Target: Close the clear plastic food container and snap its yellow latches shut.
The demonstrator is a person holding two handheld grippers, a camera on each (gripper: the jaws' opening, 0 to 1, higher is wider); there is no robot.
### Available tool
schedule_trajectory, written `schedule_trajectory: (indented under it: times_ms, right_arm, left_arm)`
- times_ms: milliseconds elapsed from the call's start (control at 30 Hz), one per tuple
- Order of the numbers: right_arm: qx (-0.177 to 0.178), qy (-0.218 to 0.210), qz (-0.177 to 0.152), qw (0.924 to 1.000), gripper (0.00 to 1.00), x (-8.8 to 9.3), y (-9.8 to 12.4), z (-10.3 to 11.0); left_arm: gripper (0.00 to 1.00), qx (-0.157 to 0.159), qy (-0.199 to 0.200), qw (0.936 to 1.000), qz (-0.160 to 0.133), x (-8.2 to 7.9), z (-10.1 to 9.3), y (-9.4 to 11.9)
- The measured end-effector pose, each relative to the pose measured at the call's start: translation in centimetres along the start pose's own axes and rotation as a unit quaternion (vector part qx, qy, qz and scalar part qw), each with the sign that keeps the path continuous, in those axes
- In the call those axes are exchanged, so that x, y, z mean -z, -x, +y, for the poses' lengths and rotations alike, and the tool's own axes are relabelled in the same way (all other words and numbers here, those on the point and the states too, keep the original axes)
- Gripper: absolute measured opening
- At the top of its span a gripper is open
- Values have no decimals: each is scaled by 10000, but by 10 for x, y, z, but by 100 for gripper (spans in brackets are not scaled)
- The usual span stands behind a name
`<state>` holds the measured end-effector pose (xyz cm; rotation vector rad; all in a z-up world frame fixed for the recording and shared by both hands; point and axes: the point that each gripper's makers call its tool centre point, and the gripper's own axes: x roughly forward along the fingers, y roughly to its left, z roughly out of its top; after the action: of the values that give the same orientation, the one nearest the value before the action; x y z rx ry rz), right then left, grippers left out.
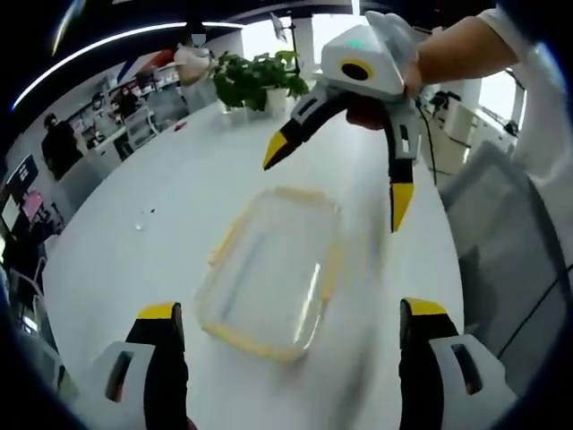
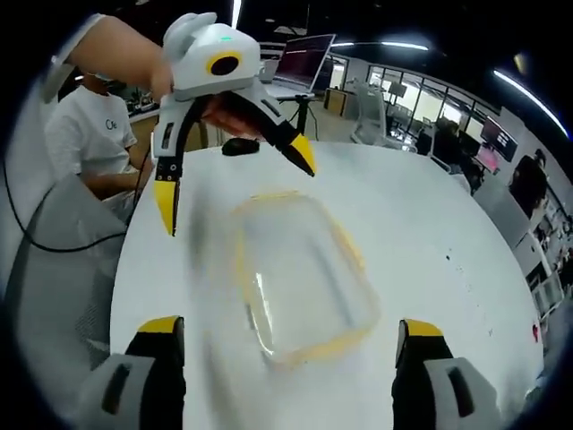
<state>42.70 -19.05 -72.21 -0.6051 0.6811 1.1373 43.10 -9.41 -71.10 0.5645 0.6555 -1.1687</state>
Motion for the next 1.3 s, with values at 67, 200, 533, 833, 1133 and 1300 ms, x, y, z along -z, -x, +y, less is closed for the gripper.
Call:
schedule_trajectory:
  times_ms: [67, 200, 533, 833, 1133, 1300]
  right_arm:
    - [12, -45, -29, 10000, 99, 0, 3, 3]
    - [79, -39, -44, 10000, 99, 0, 10, 12]
    - [164, -196, -135, 9996, 99, 1, 25, 38]
    - [306, -254, -242, 9989, 99, 5, 42, 66]
    - [344, -269, -302, 9986, 99, 8, 57, 93]
    - [320, -204, -330, 9987, 99, 9, 62, 114]
  left_arm:
    - [99, -15, -7, 10000, -45, -1, -6, 4]
    - [99, -39, 52, 9999, -95, 0, -18, 9]
    - [95, -128, -19, 9999, -99, -1, -45, 22]
    - [99, -131, 206, 9995, -199, -4, -77, 31]
    - [99, -180, 296, 9992, -203, 0, -103, 40]
    - [99, -184, 338, 9989, -268, 2, -119, 45]
